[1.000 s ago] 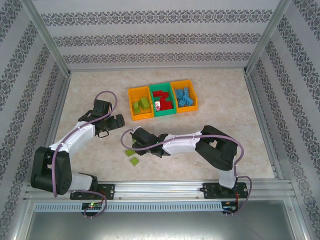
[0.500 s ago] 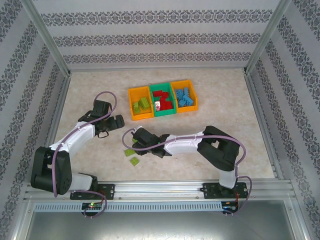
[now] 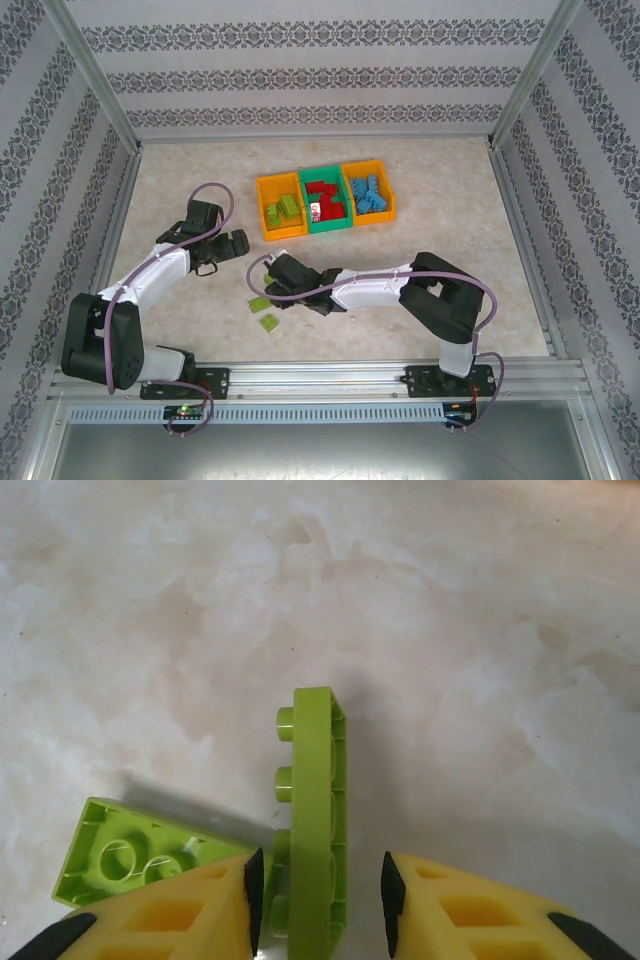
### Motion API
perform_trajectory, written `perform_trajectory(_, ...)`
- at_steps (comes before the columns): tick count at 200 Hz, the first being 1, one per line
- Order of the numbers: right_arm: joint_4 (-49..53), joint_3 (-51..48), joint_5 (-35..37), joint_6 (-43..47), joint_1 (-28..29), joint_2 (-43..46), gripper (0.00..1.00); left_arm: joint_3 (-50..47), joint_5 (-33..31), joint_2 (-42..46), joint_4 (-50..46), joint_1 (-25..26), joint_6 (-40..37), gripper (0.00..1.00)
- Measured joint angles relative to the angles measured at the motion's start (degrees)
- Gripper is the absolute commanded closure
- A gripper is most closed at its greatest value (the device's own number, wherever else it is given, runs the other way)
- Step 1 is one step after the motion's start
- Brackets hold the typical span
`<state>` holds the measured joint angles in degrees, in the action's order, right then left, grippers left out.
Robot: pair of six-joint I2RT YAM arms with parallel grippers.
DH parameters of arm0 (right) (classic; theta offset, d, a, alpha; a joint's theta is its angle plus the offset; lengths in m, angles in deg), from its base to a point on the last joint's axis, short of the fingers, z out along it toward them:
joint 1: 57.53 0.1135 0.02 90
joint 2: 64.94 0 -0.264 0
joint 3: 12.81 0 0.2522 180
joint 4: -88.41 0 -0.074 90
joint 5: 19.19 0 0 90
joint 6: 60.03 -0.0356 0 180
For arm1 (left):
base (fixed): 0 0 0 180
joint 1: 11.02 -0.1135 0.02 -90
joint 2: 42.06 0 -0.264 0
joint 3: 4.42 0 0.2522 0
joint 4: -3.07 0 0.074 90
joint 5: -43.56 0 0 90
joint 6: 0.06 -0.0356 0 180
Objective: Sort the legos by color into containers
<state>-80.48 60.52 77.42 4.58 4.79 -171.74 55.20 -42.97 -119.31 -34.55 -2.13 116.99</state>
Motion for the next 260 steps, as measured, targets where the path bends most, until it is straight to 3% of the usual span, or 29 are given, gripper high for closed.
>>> perform_trajectory(46,0.9,2.0,-0.2,0.0,-0.4,-2.1,0.59,0.0,0.1,0.0,0.0,0.0,0.0,0.01)
perform_trajectory(86,1.1,2.3,-0.5,-0.2,-0.4,-2.9,0.72,-0.4,0.5,0.0,0.2,0.0,0.0,0.01)
perform_trajectory(154,1.1,2.1,0.0,0.0,-2.1,0.7,0.77,-3.0,0.6,2.1,0.3,0.0,0.2,0.0)
perform_trajectory(199,0.8,3.5,-3.1,-0.4,-10.2,5.6,0.78,-6.0,0.4,9.5,0.0,1.1,0.2,0.0)
perform_trajectory(260,2.0,15.6,-10.1,-3.3,-20.9,0.0,0.77,-9.9,0.8,14.0,-1.2,7.5,2.2,0.0)
